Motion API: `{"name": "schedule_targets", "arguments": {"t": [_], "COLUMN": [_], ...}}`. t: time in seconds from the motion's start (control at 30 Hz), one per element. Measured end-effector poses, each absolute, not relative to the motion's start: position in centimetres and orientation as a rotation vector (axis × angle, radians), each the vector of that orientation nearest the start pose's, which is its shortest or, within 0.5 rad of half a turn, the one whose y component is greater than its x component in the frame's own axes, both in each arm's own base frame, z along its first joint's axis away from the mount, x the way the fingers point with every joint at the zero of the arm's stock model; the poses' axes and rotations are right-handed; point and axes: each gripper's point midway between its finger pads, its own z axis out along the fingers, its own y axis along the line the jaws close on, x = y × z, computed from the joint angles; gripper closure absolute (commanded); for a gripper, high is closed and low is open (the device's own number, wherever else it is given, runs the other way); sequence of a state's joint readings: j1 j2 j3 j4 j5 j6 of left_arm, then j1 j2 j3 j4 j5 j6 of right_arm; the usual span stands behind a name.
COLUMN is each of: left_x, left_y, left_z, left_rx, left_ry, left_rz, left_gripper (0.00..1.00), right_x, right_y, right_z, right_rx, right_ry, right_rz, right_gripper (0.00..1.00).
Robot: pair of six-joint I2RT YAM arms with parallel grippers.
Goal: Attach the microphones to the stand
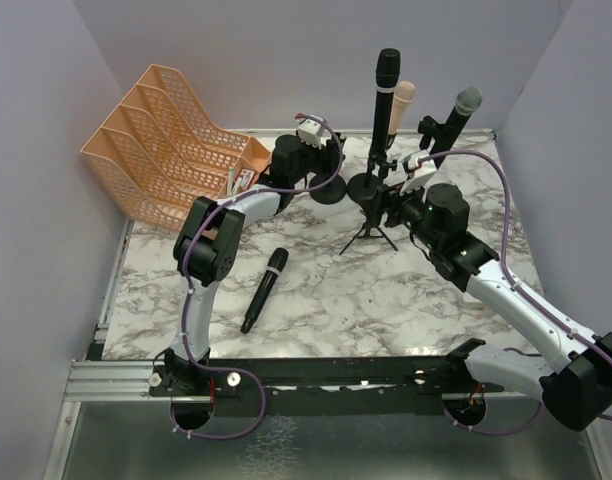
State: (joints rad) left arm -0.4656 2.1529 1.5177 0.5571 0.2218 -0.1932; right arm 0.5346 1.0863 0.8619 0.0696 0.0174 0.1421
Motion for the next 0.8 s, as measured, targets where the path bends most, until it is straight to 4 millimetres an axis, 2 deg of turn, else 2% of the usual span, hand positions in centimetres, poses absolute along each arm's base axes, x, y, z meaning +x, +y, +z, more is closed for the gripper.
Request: {"name": "schedule_targets", "arguments": {"t": [0.1,0.2,0.3,0.33,0.47,0.6,0.8], "left_x": [55.3,55.5,55.8,55.9,55.5,54.3,49.9], "left_y": [-33.4,-33.6,-33.2,-33.1,-33.0,-32.6,-31.4], "left_z": [17.5,17.3,17.2,17.1,16.9,16.9,17.0], "left_rx": [0.458,0.492,0.521,0.535,0.585,0.624,0.706], "left_ry": [1.626,1.616,1.608,1.604,1.585,1.577,1.609], "left_rz": [-0.695,-0.696,-0.686,-0.680,-0.666,-0.651,-0.674], "left_gripper": [0.55,0.80,0.97,1.00,1.00,1.00,1.00], "right_x": [33.0,32.4,31.8,31.5,30.4,29.3,27.9], "right_y": [20.3,20.6,20.9,21.1,21.8,22.2,22.8], "right_z": [26.7,26.6,27.0,27.2,27.9,27.8,27.1], "right_rx": [-0.333,-0.339,-0.359,-0.370,-0.420,-0.454,-0.473], "right_ry": [1.743,1.758,1.762,1.763,1.769,1.790,1.842], "right_rz": [0.505,0.536,0.568,0.584,0.640,0.690,0.766], "right_gripper": [0.28,0.28,0.28,0.28,0.28,0.28,0.29]}}
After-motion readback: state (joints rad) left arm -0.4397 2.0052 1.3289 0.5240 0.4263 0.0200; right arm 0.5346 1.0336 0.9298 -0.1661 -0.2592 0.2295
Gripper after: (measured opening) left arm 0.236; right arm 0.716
